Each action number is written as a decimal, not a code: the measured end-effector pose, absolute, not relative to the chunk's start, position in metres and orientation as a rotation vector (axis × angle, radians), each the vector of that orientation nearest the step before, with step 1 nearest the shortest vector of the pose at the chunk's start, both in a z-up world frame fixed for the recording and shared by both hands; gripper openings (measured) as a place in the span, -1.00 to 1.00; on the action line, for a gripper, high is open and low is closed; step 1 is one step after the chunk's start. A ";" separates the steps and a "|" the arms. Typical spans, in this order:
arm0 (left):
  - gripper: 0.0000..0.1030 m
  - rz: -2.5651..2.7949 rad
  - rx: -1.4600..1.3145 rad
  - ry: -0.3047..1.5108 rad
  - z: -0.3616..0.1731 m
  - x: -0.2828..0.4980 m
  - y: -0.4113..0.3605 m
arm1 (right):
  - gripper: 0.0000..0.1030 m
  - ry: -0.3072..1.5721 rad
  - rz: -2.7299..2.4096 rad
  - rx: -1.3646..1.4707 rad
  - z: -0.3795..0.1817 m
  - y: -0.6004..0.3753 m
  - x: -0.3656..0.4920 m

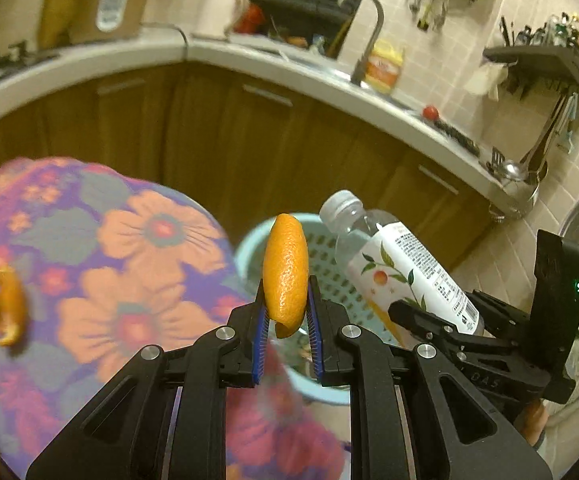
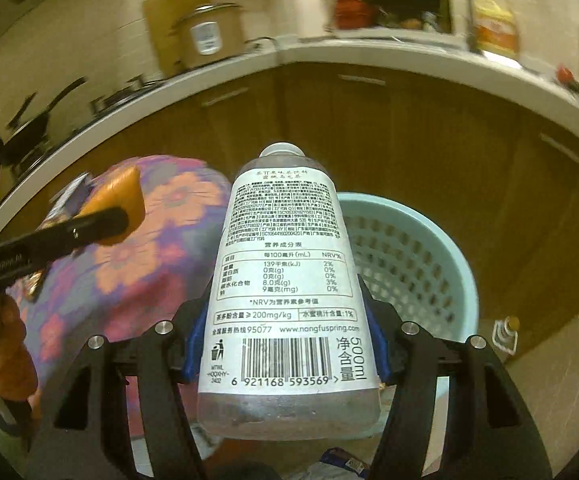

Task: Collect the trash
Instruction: 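Carry the peel and bottle over the blue basket and open both tools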

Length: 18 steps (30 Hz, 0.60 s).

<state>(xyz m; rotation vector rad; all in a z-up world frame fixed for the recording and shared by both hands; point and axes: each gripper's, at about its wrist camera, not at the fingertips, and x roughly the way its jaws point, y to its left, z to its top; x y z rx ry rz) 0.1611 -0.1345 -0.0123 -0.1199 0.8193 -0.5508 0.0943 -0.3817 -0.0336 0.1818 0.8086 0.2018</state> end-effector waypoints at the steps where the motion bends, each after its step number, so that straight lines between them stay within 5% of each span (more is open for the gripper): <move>1: -0.69 -0.558 -0.122 0.841 -0.018 0.167 -0.142 | 0.14 0.823 0.192 0.197 -0.039 -0.387 0.097; 9: -0.65 -0.586 -0.049 0.941 -0.045 0.185 -0.186 | 0.15 0.930 0.122 0.283 -0.082 -0.409 0.120; 14: 0.00 -0.571 -0.029 0.947 -0.049 0.188 -0.194 | 0.25 0.964 0.146 0.330 -0.094 -0.417 0.131; 18: 0.02 -0.572 -0.016 0.940 -0.048 0.183 -0.193 | 0.27 0.976 0.164 0.327 -0.096 -0.415 0.129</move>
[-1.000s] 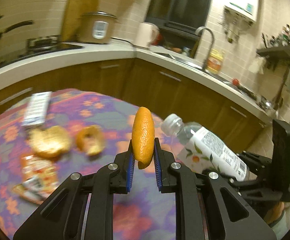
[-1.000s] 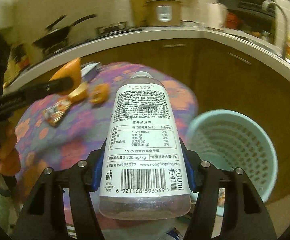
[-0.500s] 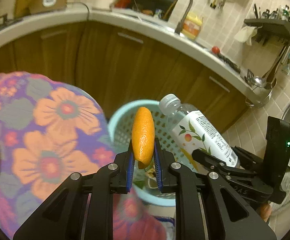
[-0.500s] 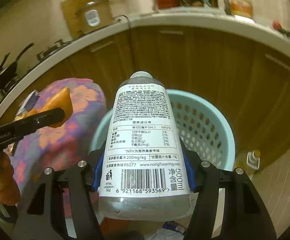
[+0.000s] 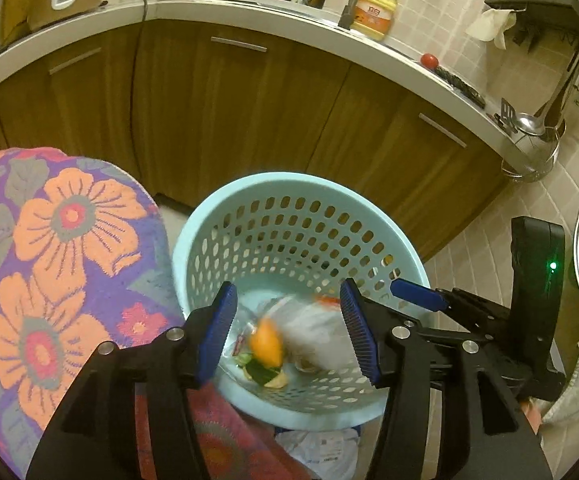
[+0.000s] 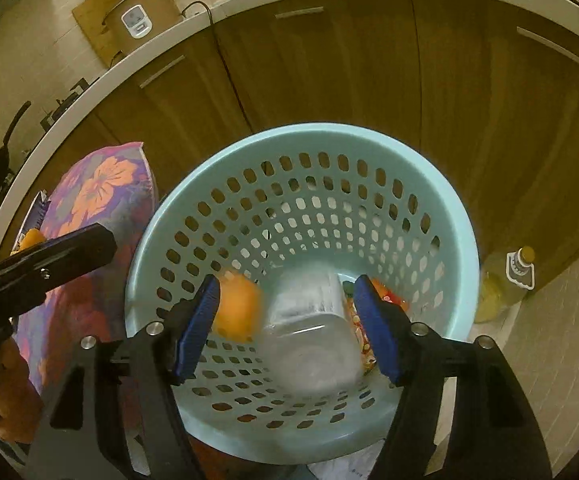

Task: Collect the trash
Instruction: 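Carry the peel and bottle over the blue basket and open both tools, then move both tools back to the table toward the snack bag and peels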

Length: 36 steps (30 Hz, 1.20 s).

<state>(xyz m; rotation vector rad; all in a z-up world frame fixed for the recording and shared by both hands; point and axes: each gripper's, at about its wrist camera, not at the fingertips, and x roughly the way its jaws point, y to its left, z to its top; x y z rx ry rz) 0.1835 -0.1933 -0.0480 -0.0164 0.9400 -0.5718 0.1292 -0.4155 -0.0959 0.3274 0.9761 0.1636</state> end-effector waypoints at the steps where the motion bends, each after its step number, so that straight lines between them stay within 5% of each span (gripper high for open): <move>1: 0.02 -0.571 -0.017 0.940 -0.048 0.184 -0.194 | 0.27 0.974 0.167 0.329 -0.095 -0.415 0.128; 17: 0.05 -0.530 -0.109 0.855 -0.018 0.155 -0.137 | 0.27 0.856 0.247 0.257 -0.044 -0.382 0.106; 20: 0.20 -0.496 -0.140 0.836 -0.012 0.137 -0.106 | 0.27 0.820 0.286 0.236 -0.029 -0.367 0.101; 36: 0.28 -0.063 -0.202 0.668 0.017 0.051 0.095 | 0.27 0.773 0.586 0.038 0.010 -0.173 0.116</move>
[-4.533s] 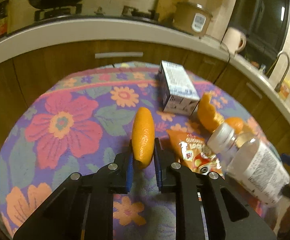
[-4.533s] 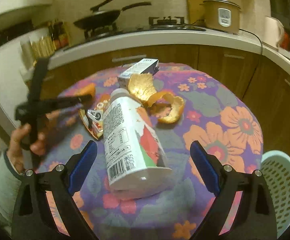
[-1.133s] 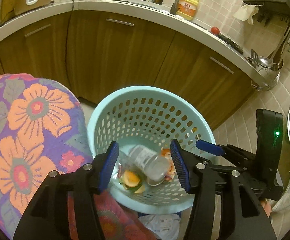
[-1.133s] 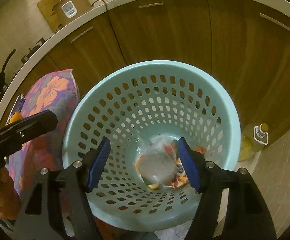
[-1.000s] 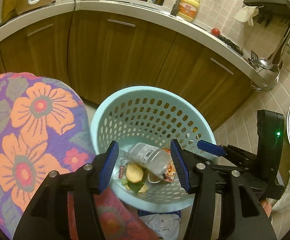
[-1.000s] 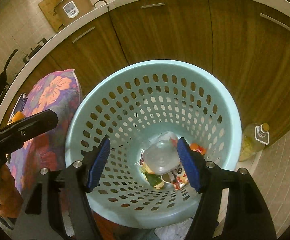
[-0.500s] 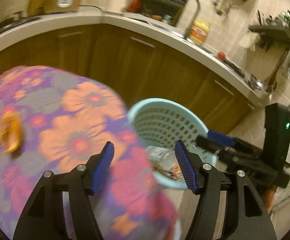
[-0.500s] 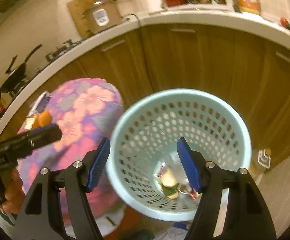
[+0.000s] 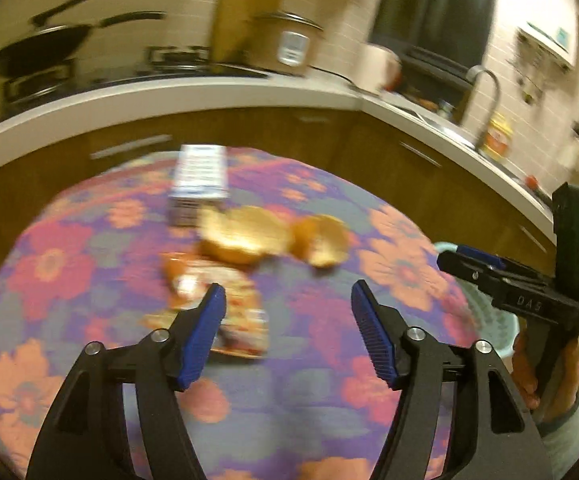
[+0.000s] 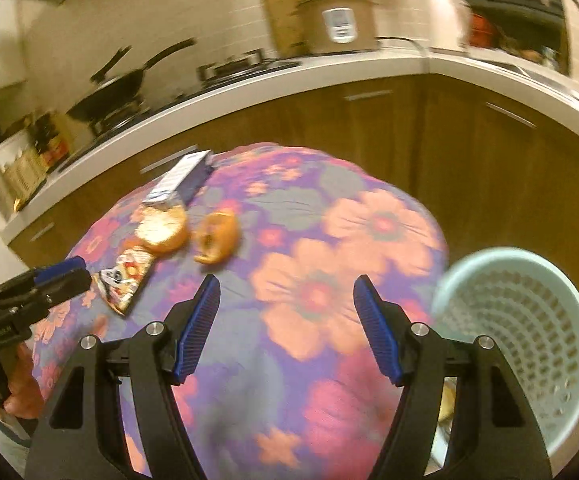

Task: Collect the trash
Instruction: 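Move both tools back to the table toward the snack bag and peels, then grasp the orange snack bag with the left tool while the right tool grasps an orange peel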

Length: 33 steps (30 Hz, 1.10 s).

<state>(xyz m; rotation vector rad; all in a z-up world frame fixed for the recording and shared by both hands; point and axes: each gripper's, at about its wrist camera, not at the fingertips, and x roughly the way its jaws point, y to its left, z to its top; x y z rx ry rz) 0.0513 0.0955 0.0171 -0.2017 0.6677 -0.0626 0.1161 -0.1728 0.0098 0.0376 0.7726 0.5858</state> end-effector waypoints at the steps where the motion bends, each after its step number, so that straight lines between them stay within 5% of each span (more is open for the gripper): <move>1: 0.33 -0.030 -0.216 0.656 0.017 0.050 0.108 | 0.27 0.777 0.598 0.026 0.010 -0.159 0.120; 21: 0.25 0.024 -0.272 0.786 -0.030 0.101 0.143 | 0.25 0.915 0.596 -0.031 -0.031 -0.059 0.185; 25: 0.06 0.062 -0.207 0.844 -0.038 0.107 0.133 | -0.24 0.941 0.598 -0.051 -0.037 -0.055 0.188; 33: -0.22 0.064 -0.125 0.821 -0.036 0.102 0.121 | -0.56 0.912 0.587 -0.067 -0.035 -0.055 0.182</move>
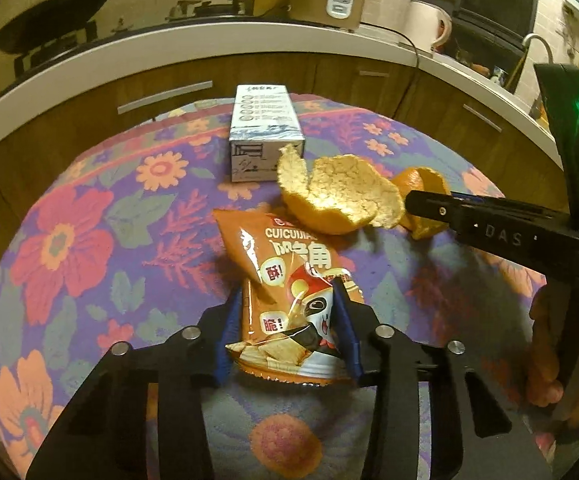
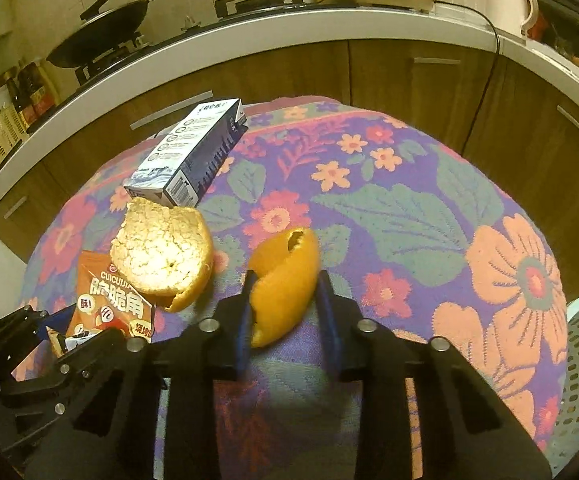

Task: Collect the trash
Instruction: 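Grasp the orange snack bag with the left tool while the right tool grasps an orange peel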

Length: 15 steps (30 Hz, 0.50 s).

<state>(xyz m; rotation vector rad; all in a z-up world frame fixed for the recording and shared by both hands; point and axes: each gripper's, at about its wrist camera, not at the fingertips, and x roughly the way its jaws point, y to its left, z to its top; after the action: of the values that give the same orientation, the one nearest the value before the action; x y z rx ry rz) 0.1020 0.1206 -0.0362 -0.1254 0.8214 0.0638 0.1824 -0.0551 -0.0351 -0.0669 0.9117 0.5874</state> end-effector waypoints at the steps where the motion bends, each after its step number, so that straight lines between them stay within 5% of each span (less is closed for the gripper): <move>1: -0.23 0.067 -0.114 0.813 -0.035 0.101 0.119 | -0.60 0.908 0.590 -0.063 -0.035 -0.056 0.182; 15: -0.26 0.008 -0.214 0.647 -0.017 0.076 0.132 | -0.89 0.839 0.595 0.022 -0.024 -0.075 0.175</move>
<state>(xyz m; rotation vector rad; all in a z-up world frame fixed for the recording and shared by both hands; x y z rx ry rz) 0.0762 0.1315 -0.0168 -0.2136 0.6467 0.0078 0.1750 -0.0745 -0.0241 0.0222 0.8387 0.5954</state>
